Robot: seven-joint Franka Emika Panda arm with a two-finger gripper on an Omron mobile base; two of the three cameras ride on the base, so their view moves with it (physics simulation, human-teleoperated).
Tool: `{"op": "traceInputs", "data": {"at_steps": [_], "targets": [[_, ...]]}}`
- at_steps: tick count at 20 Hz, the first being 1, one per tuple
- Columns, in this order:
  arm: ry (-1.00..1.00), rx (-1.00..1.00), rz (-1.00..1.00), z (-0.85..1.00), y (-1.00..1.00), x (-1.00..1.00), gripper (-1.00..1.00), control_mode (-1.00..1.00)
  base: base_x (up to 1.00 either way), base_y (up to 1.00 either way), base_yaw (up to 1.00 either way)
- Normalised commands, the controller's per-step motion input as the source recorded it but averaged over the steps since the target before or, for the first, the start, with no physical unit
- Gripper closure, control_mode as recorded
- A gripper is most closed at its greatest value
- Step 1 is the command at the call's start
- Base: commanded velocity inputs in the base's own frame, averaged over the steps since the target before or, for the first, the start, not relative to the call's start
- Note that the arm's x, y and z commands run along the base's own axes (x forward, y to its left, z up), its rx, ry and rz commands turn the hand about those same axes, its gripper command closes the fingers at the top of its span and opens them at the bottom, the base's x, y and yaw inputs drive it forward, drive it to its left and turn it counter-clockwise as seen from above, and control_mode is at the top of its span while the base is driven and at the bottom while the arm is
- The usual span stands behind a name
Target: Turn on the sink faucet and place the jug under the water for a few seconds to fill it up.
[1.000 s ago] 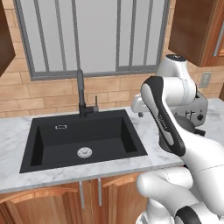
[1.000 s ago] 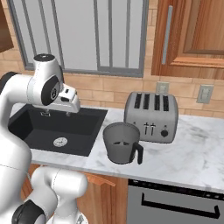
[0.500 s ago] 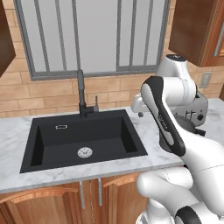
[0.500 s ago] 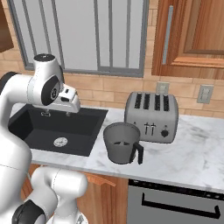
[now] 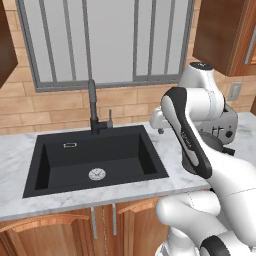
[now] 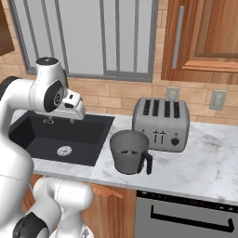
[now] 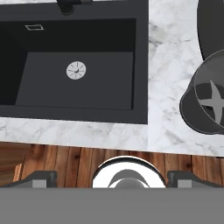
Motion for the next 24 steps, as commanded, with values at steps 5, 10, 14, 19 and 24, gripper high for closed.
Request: {"op": "traceInputs", "data": {"at_steps": [5,10,14,19,24], "targets": [[0.0,0.0,0.0,-0.1,0.1,0.15,-1.0,-1.0,0.0,0.0,0.0],[0.0,0.05,0.0,-0.16,0.04,0.34,-1.0,-1.0,0.0,0.0,0.0],[0.0,0.09,0.0,-0.1,0.01,0.43,-1.0,-1.0,0.0,0.0,0.0],[0.0,0.11,0.0,-0.13,0.01,0.62,-1.0,-1.0,0.0,0.0,0.0],[0.0,0.09,0.0,-0.03,0.05,0.54,-1.0,-1.0,0.0,0.0,0.0]]}}
